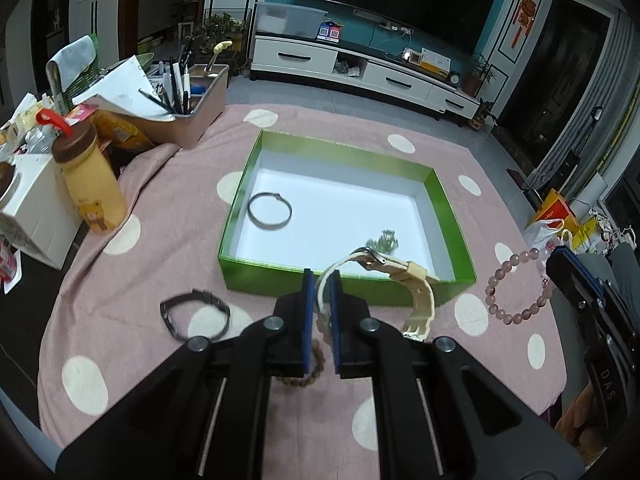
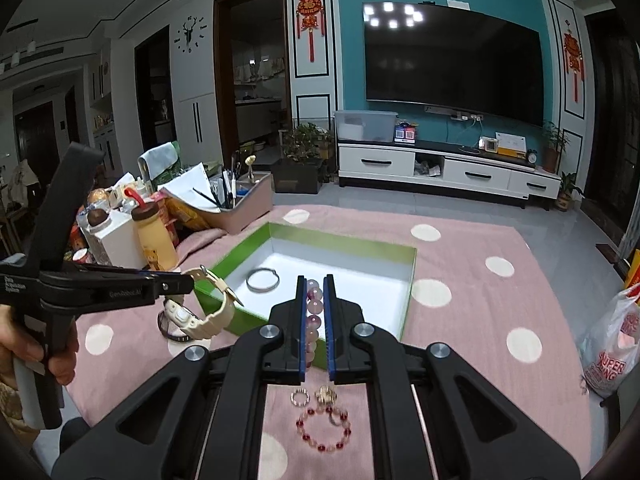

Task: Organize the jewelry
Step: 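Lower watch and pink bracelet into the green box and open both tools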

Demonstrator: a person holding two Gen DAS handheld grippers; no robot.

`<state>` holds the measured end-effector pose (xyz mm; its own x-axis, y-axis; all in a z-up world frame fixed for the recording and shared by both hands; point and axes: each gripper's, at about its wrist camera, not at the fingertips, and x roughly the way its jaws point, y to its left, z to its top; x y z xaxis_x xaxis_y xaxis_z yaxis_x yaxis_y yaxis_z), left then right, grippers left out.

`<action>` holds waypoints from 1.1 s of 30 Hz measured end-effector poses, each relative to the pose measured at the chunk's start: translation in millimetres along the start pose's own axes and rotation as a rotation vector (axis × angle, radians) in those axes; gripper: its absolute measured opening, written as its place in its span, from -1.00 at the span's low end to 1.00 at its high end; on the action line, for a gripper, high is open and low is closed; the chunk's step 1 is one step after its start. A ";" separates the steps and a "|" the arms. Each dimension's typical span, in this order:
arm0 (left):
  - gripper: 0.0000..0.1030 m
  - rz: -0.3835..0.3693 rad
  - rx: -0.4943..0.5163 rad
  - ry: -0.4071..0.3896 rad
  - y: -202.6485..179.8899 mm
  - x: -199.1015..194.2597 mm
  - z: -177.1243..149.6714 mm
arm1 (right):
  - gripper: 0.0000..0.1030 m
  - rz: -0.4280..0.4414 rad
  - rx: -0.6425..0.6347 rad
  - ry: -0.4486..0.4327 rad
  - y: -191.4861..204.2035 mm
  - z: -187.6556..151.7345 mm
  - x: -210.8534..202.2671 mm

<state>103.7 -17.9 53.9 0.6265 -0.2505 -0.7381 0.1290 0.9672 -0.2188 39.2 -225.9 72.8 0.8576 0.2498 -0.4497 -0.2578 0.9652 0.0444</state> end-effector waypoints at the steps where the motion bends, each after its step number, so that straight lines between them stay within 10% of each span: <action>1: -0.86 0.000 0.006 -0.004 -0.7 1.9 5.0 | -0.86 0.003 0.001 0.000 -0.5 3.5 3.1; 29: -0.78 0.085 0.061 0.163 -10.0 147.7 52.2 | -0.86 0.014 0.133 0.308 -46.6 -7.3 161.5; 33: -0.46 0.086 0.068 0.168 -11.1 151.3 50.8 | -0.37 -0.017 0.159 0.323 -52.4 -10.6 165.2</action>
<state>236.1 -64.5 -23.0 0.5009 -0.1648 -0.8497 0.1354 0.9845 -0.1111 189.6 -236.1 -13.3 0.6695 0.2202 -0.7094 -0.1500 0.9755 0.1612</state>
